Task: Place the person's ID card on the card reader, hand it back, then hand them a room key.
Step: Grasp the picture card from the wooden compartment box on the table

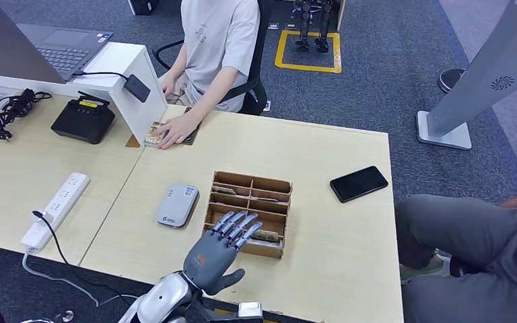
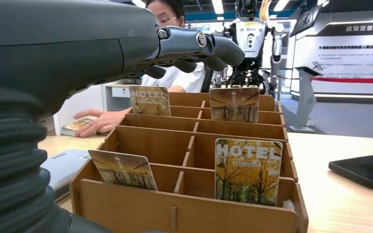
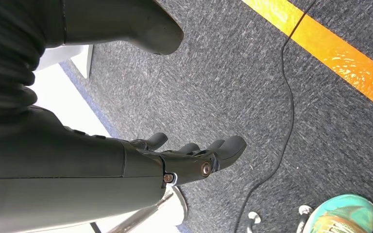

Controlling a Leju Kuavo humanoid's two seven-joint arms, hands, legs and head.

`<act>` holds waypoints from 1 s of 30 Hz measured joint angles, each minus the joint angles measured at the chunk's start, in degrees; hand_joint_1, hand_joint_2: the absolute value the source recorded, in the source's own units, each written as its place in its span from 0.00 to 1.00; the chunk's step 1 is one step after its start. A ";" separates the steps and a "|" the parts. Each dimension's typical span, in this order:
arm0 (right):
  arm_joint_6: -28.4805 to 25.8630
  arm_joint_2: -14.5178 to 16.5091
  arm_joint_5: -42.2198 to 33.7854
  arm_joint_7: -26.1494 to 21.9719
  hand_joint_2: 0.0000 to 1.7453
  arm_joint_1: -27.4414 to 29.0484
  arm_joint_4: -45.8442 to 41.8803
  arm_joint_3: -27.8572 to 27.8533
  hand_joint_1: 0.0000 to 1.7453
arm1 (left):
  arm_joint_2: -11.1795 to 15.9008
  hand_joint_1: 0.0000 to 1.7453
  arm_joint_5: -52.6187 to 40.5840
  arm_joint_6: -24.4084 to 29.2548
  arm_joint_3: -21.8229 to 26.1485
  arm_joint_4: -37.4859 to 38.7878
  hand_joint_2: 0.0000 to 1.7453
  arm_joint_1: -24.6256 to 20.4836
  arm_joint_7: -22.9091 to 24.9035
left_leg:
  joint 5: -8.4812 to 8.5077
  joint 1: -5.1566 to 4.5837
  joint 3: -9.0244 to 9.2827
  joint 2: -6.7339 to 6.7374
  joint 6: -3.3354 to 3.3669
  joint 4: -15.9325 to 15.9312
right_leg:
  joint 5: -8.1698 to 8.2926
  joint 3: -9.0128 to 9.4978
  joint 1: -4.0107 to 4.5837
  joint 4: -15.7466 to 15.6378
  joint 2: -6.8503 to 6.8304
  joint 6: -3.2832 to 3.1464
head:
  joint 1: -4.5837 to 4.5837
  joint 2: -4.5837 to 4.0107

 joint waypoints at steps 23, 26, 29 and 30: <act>-0.09 0.02 0.00 -0.48 1.00 -0.01 0.00 0.01 0.00 | -1.61 0.00 -2.54 0.18 3.96 1.07 1.00 -0.78 1.97 | 0.00 0.00 0.01 0.00 0.00 0.00 | 0.00 0.00 0.00 0.00 0.00 0.00 | 0.01 0.00; -0.10 0.02 0.00 -0.56 1.00 0.00 0.00 0.01 0.00 | -1.68 0.00 -2.44 0.02 4.21 1.16 1.00 -0.81 1.93 | 0.00 0.00 0.01 0.00 0.00 0.00 | 0.00 0.00 0.00 0.00 0.00 0.00 | -0.01 0.00; -0.10 0.02 0.00 -0.76 1.00 0.00 0.00 0.01 0.00 | -1.86 0.00 -2.02 -0.67 5.84 2.44 1.00 -0.91 1.78 | 0.00 0.00 0.01 0.00 0.00 0.00 | 0.00 0.00 0.00 0.00 0.00 0.00 | -0.01 0.00; -0.10 0.02 0.00 -0.80 1.00 0.00 0.00 0.01 0.00 | -2.09 0.00 -2.01 -0.81 6.87 3.31 1.00 -0.96 1.74 | 0.00 0.00 0.01 0.00 0.00 0.00 | 0.00 0.00 0.00 0.00 0.01 0.00 | -0.01 0.00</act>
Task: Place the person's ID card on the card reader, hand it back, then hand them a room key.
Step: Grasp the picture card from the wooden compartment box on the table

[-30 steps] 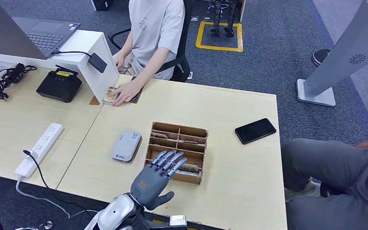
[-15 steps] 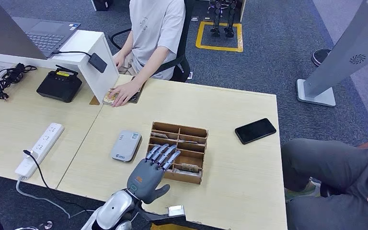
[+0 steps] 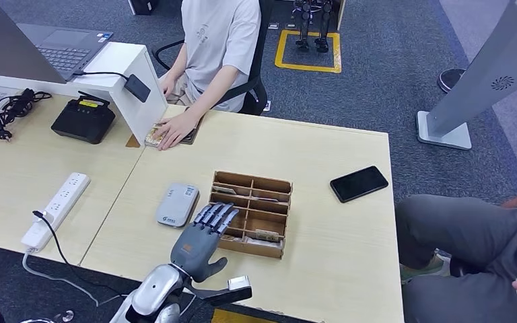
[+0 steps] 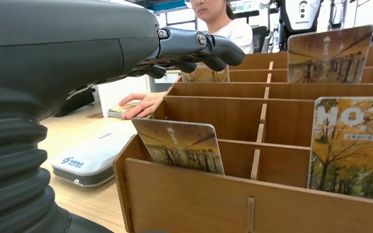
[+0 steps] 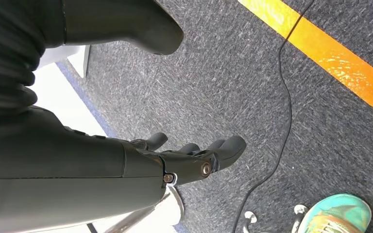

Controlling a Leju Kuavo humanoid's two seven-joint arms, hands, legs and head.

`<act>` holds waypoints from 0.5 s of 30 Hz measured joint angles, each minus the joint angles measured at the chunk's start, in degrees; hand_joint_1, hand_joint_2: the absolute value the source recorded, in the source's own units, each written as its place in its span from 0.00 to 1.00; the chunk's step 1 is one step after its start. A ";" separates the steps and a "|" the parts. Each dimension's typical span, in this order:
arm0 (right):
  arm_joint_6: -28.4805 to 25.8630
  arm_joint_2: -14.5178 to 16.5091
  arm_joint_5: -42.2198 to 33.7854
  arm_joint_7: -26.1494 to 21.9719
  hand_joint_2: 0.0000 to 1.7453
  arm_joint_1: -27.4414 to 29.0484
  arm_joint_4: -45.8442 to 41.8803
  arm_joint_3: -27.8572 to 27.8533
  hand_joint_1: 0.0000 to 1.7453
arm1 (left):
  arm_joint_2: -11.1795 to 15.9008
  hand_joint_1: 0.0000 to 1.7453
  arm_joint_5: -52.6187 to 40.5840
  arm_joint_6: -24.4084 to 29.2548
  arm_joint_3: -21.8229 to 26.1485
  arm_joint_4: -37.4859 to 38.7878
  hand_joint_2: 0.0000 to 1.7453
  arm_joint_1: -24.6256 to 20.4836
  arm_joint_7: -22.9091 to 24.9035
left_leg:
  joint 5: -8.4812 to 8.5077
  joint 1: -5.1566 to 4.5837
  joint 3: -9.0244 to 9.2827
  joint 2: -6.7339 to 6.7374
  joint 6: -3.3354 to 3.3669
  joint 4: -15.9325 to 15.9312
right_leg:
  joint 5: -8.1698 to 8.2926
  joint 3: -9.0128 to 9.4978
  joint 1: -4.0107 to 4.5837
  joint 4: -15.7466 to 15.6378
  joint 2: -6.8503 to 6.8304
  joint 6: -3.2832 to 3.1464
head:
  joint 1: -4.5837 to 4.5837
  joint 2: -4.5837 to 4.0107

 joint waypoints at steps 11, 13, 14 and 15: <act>0.10 0.00 0.00 -0.04 1.00 -0.03 0.00 0.02 0.00 | -2.08 0.00 -1.67 -0.10 5.12 5.31 1.00 -1.54 0.26 | 0.00 0.00 -0.01 0.00 0.00 0.00 | 0.00 0.00 0.00 0.00 0.00 0.00 | -0.01 0.00; 0.04 0.00 0.00 -0.03 1.00 -0.03 0.00 0.04 0.00 | -2.15 0.00 -1.68 -0.09 5.47 5.48 1.00 -1.68 0.28 | 0.00 0.00 -0.01 0.00 0.00 0.00 | 0.00 0.00 0.00 0.00 0.00 0.00 | 0.00 0.00; 0.04 0.00 0.00 -0.03 1.00 -0.03 0.00 0.04 0.00 | -2.20 0.00 -1.69 -0.09 5.67 5.54 1.00 -1.71 0.29 | 0.00 0.00 -0.01 0.00 0.00 0.00 | 0.00 0.00 0.00 0.00 0.00 0.00 | 0.00 0.00; 0.04 0.00 0.00 -0.03 1.00 -0.03 0.00 0.05 0.00 | -2.26 0.00 -1.69 -0.09 5.85 5.60 1.00 -1.73 0.30 | 0.00 0.00 -0.01 0.00 0.00 0.00 | 0.00 0.00 0.00 0.00 0.00 0.00 | 0.00 0.00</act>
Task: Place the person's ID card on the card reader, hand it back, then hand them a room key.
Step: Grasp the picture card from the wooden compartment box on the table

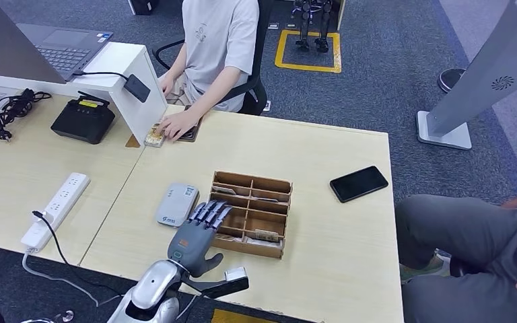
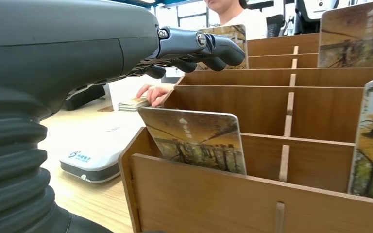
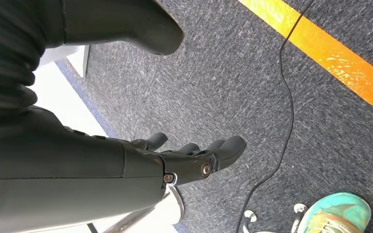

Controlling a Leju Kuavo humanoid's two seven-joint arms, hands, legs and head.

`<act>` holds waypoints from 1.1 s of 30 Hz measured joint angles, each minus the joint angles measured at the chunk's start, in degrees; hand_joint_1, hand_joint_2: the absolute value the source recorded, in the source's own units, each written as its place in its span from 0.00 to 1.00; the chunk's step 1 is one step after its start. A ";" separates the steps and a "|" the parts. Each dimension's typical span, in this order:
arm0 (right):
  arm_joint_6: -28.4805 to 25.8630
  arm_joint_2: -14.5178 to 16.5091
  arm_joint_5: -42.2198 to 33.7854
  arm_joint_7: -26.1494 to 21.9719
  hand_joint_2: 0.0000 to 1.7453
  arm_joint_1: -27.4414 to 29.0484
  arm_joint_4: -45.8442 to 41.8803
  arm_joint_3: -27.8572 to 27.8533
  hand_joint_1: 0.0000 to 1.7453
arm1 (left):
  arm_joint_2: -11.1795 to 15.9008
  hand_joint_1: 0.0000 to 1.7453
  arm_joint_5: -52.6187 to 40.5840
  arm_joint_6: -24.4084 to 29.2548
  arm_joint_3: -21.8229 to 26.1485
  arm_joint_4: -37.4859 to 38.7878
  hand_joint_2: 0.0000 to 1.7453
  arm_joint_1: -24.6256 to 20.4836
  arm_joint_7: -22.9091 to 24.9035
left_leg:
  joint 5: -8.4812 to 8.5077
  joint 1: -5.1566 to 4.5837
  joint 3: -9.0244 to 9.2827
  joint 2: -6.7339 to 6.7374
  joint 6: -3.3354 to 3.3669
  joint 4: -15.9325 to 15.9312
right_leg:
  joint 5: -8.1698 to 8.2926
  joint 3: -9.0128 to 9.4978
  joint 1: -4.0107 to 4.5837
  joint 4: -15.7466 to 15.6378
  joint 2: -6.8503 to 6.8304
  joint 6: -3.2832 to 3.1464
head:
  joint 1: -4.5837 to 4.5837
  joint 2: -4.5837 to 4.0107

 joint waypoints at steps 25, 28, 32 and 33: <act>-0.02 0.00 0.00 0.00 1.00 -0.01 0.00 0.17 0.00 | -0.76 1.00 3.13 -0.86 0.55 0.11 1.00 -0.31 -2.08 | 0.00 0.00 0.02 -0.01 0.00 0.00 | 0.00 0.02 0.00 0.00 -0.01 0.00 | 0.00 0.00; -0.02 0.00 0.00 0.02 1.00 -0.04 0.00 0.19 0.00 | -0.79 1.00 3.13 -0.87 0.55 0.11 1.00 -0.29 -2.23 | 0.00 0.00 0.02 -0.01 0.00 0.00 | 0.00 0.02 0.00 0.00 -0.01 0.00 | 0.01 0.00; -0.02 0.00 0.00 0.15 1.00 -0.04 0.00 0.19 0.00 | -0.80 1.00 3.13 -0.90 0.55 0.11 1.00 -0.34 -2.29 | 0.00 0.00 0.03 0.00 0.00 0.00 | 0.00 0.02 0.00 0.00 0.00 0.00 | 0.01 0.00; -0.02 0.00 0.00 0.15 1.00 -0.05 0.00 0.19 0.00 | -0.80 1.00 3.13 -0.93 0.55 0.11 1.00 -0.35 -2.31 | 0.00 0.00 0.03 0.00 0.00 0.00 | 0.00 0.02 0.00 0.00 0.00 0.00 | 0.01 0.00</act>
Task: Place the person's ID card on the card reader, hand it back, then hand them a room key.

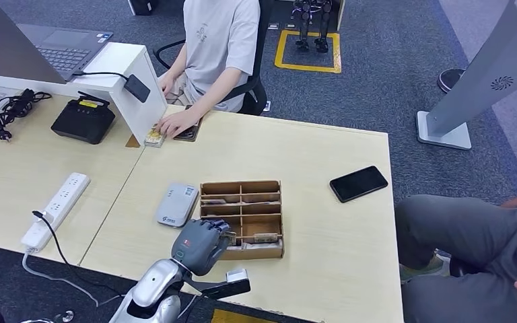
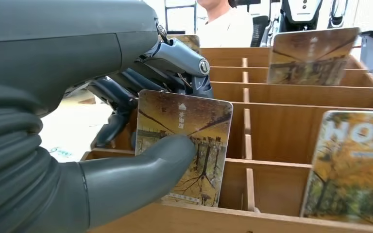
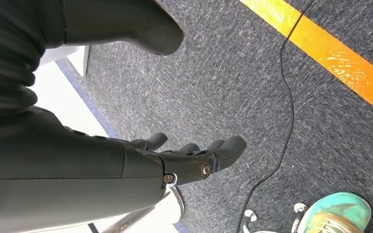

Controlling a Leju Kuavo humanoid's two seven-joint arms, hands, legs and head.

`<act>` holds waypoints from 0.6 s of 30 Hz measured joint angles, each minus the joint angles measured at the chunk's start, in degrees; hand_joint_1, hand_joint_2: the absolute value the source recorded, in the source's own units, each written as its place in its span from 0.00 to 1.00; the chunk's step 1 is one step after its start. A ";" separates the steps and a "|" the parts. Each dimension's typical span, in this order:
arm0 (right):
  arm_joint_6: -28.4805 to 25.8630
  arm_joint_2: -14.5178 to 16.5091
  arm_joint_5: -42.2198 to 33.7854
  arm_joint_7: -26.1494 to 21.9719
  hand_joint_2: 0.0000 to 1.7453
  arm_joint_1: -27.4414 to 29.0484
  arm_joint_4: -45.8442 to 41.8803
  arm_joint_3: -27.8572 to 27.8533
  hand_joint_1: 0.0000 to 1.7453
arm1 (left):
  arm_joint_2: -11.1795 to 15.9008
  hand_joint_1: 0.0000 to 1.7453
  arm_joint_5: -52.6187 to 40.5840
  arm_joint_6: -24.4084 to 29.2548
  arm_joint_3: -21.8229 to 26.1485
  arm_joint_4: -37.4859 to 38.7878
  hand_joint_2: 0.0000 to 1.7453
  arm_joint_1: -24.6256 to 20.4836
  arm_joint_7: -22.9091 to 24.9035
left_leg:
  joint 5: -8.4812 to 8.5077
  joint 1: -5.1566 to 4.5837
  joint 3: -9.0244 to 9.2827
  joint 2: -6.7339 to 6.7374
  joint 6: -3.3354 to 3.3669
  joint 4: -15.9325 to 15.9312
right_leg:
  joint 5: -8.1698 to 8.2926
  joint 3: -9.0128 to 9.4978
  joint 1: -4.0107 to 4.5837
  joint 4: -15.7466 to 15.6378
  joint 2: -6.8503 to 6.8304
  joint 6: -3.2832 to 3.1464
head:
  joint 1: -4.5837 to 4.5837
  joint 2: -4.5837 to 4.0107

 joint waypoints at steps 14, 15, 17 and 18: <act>0.01 0.00 0.00 0.00 1.00 -0.06 0.00 0.04 0.00 | 0.00 1.00 1.36 -0.87 0.00 0.00 1.00 -0.05 -0.42 | 0.00 0.00 0.01 0.00 0.00 0.00 | 0.00 0.01 0.00 0.01 0.00 0.00 | -0.01 0.00; 0.03 0.00 0.00 0.00 1.00 -0.06 0.00 0.04 0.00 | 0.01 1.00 1.71 -0.87 0.00 -0.01 1.00 -0.07 -0.60 | 0.00 0.00 0.01 0.00 0.00 0.00 | 0.00 0.01 0.00 0.01 0.00 0.00 | 0.00 0.00; 0.07 0.00 0.00 0.00 1.00 -0.06 0.00 0.05 0.00 | 0.02 1.00 3.08 -0.94 0.02 -0.08 1.00 -0.16 -1.31 | 0.01 0.00 0.01 0.00 0.00 0.00 | 0.00 0.01 0.00 0.01 -0.01 0.00 | 0.00 0.00; 0.08 0.00 0.00 0.00 1.00 -0.06 0.00 0.05 0.00 | 0.04 1.00 4.00 -1.14 0.05 -0.26 1.00 -0.21 -1.69 | 0.01 0.00 0.01 0.00 0.00 0.00 | 0.00 0.01 0.00 0.01 -0.01 0.00 | 0.01 0.00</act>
